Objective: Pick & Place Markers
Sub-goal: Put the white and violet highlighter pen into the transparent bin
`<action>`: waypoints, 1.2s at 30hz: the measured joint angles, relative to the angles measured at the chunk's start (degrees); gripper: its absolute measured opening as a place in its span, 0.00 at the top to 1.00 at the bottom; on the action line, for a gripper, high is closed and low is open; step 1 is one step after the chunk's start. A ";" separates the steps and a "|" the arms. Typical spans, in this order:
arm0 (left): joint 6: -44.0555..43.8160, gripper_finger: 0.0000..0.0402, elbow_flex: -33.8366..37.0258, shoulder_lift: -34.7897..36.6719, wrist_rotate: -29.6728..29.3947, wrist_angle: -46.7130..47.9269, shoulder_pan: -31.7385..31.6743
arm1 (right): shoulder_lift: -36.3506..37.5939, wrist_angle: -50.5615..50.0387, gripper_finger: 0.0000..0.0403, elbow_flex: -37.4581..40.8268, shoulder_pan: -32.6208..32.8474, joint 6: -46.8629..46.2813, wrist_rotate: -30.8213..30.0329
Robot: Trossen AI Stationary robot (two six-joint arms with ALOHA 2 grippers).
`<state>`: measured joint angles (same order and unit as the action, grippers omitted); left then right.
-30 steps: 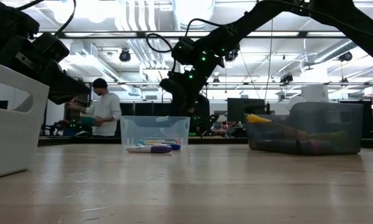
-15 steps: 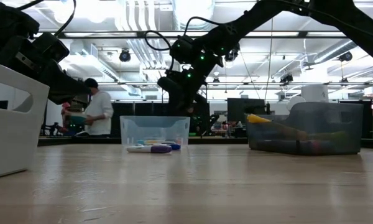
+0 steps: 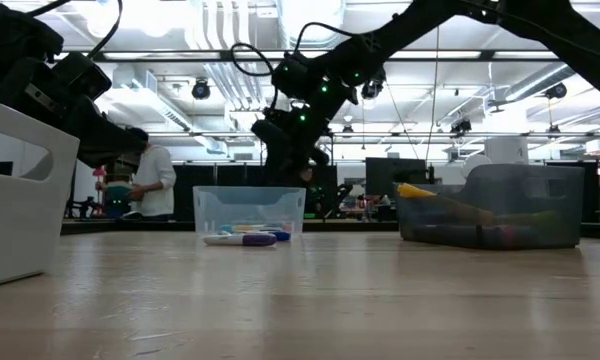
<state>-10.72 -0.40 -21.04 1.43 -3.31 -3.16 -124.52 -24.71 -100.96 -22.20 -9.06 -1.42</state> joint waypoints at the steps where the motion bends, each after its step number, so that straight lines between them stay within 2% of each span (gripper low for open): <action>1: 0.00 1.00 -0.02 0.02 0.00 0.00 0.00 | 0.09 -0.06 0.59 -0.20 0.45 0.48 -0.03; 25: 0.00 1.00 -0.01 0.00 0.00 0.01 -0.01 | 1.04 -5.59 0.67 -2.11 16.07 10.99 0.40; 36: 0.00 1.00 -0.02 0.00 0.00 0.01 -0.02 | 1.07 -7.39 0.68 -0.54 18.35 12.30 0.38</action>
<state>-10.72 -0.43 -21.04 1.43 -3.30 -3.18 -123.46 -32.11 -101.49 -3.85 3.24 -1.04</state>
